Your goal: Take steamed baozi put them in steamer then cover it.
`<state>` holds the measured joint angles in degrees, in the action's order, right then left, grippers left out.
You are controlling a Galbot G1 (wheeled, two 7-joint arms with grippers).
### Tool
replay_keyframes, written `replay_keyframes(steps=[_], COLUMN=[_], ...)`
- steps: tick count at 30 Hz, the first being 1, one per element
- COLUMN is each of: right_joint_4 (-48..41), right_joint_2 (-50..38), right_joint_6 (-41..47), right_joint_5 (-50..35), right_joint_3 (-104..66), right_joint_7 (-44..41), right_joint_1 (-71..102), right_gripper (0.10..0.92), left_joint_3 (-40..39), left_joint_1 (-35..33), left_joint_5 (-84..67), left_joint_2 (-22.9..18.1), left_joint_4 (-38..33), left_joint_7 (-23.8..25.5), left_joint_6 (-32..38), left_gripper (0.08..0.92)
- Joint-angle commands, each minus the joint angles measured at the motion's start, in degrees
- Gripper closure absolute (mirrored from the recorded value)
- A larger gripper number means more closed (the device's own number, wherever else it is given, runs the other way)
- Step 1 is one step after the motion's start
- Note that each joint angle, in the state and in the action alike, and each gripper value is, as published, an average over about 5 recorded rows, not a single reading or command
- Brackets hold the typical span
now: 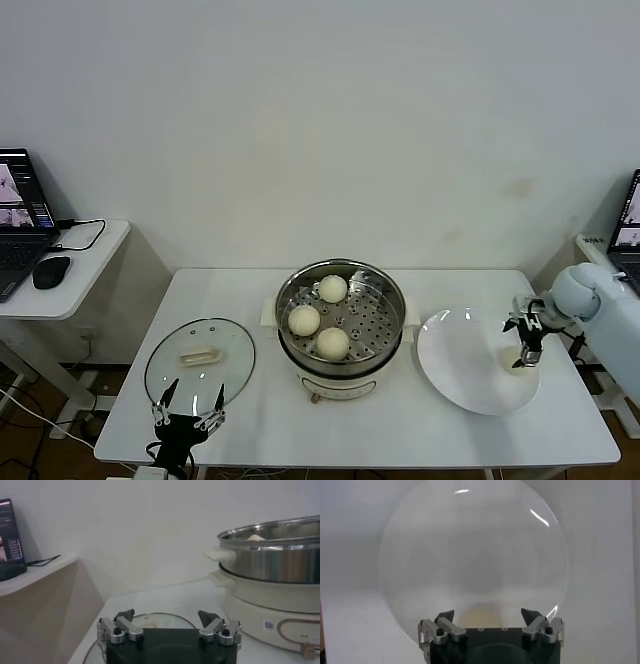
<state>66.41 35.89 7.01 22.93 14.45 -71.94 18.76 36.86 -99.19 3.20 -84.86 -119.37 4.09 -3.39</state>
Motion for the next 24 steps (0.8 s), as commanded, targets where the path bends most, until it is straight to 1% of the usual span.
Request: replay_keyframes(steps=[1,24], right_joint_4=[-2.72,-6.29], right_joint_2=[0.67,3.73], right_joint_6=[-1.21,-2.34], right_joint_5=[2.29,5.24], right_joint_3=[-0.26,-0.86], right_joint_7=[-0.78,0.16], right_joint_1=[0.20,0.87], right_gripper=[0.203,0.203], left_joint_3=[-0.01,-0.19], left_joint_1=[0.10,0.68], left_joint_5=[0.04,0.10], left_joint_2=[-0.04,0.08], left_joint_4=[0.07,1.42], left_joint_7=[0.08,0.12], left_joint_6=[-0.07,-0.09], left_gripper=[0.177,0.177])
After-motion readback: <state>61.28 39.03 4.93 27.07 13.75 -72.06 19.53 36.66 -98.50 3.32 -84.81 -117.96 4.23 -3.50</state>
